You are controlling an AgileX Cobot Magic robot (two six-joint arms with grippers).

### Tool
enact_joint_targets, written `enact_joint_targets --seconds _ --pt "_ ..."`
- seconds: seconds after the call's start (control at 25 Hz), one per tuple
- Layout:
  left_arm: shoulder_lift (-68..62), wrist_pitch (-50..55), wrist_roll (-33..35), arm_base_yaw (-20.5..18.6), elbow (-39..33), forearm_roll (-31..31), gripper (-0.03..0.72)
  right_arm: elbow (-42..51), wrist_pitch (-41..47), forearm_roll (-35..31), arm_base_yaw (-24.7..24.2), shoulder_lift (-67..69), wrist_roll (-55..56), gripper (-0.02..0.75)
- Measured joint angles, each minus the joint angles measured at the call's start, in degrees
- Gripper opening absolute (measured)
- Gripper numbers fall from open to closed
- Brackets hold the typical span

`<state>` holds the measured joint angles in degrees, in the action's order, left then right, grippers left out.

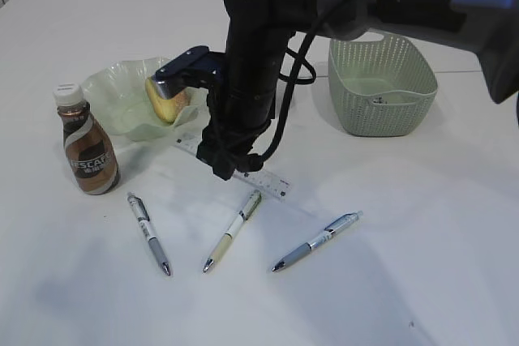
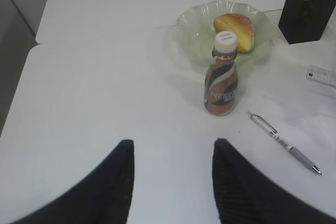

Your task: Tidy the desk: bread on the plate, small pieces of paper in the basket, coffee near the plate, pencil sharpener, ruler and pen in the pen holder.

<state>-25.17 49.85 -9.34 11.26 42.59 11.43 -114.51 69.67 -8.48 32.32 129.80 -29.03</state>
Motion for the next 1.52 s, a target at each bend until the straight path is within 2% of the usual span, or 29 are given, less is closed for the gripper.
enact_joint_targets --seconds 0.4,0.76,1.16,1.52 --pt "0.0 -2.8 0.0 0.0 0.0 0.0 0.341 -4.5 -0.9 0.0 0.0 0.1 1.2 0.302" --pt "0.0 -3.2 0.0 0.0 0.0 0.0 0.341 -5.2 -9.2 -0.5 0.0 -1.6 6.3 0.302" --pt "0.0 -4.5 0.0 0.0 0.0 0.0 0.341 -5.2 -15.3 -1.6 0.0 -9.8 7.0 0.302" --pt "0.0 -4.6 0.0 0.0 0.0 0.8 0.340 -5.2 -25.4 -1.7 0.0 -13.2 7.1 0.302"
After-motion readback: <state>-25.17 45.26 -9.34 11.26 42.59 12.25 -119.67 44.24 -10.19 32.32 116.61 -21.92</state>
